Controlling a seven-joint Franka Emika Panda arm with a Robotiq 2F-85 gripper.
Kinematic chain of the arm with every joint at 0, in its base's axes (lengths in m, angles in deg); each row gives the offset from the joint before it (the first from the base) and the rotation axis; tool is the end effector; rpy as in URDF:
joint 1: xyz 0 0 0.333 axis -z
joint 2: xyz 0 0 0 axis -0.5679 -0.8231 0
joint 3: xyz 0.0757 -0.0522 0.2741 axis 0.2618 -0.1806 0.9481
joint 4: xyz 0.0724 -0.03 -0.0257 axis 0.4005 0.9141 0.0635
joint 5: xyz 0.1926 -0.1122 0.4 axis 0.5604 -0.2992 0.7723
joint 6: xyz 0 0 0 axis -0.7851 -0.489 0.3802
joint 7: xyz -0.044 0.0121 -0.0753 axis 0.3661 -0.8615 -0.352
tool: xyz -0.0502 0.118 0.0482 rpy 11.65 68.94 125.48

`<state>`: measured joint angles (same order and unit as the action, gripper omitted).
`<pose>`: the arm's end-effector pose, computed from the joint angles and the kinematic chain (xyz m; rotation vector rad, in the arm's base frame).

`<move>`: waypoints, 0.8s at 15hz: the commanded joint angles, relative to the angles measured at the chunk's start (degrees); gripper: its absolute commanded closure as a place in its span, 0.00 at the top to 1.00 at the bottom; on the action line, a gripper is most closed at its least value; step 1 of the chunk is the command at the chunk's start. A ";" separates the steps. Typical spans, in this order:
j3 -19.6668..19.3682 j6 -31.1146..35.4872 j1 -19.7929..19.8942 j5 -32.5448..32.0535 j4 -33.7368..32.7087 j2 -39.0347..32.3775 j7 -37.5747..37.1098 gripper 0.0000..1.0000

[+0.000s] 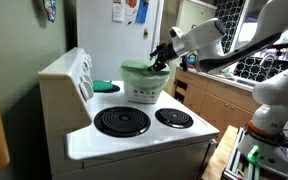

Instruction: Open the lid of the waste bin, take the paper towel out of it, then close the lid

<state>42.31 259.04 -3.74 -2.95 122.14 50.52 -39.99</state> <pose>0.4892 0.2678 0.3973 2.0981 1.1462 1.2561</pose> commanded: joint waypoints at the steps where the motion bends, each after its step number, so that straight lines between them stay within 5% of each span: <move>1: 1.43 -0.97 -0.91 0.63 0.59 -1.39 -0.84 1.00; 12: 7.47 1.61 5.45 -1.56 1.62 1.90 -1.62 1.00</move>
<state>47.56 259.03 -1.48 -3.45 123.05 49.50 -40.45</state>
